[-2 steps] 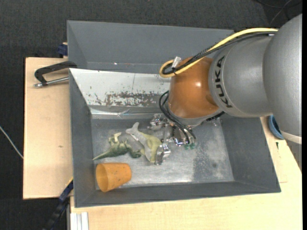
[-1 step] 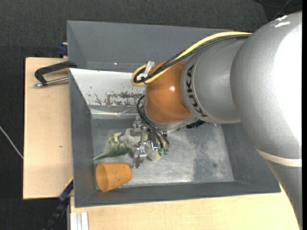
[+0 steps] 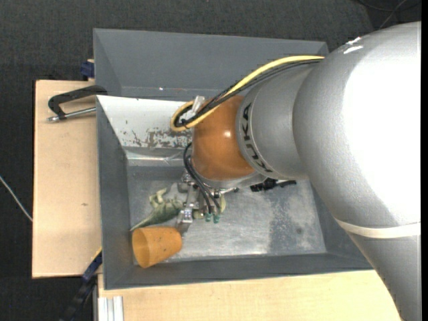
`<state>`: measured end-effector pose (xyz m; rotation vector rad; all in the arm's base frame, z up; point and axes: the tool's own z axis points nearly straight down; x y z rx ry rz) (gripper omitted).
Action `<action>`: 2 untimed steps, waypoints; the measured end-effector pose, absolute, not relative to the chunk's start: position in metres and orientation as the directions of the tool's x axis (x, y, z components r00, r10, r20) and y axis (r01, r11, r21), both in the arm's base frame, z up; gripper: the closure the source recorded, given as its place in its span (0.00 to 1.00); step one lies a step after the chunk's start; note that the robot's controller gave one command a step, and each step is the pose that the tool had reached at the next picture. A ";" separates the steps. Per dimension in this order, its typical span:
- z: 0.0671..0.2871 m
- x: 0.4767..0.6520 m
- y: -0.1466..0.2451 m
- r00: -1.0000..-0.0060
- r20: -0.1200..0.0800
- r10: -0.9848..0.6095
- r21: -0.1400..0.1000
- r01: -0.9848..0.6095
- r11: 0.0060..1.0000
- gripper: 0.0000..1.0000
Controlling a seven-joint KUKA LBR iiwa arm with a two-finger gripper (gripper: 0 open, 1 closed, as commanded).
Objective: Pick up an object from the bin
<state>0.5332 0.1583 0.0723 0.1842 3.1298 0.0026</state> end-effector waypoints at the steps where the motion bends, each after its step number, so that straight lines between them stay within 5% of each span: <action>1: 0.073 0.534 0.159 -0.993 -0.005 0.116 0.002 0.116 0.993 0.00; 2: 0.074 0.535 0.159 -0.993 -0.007 0.115 0.002 0.115 0.993 1.00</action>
Offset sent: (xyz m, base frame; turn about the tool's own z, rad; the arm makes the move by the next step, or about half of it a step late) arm 0.0000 0.0000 0.0000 0.0000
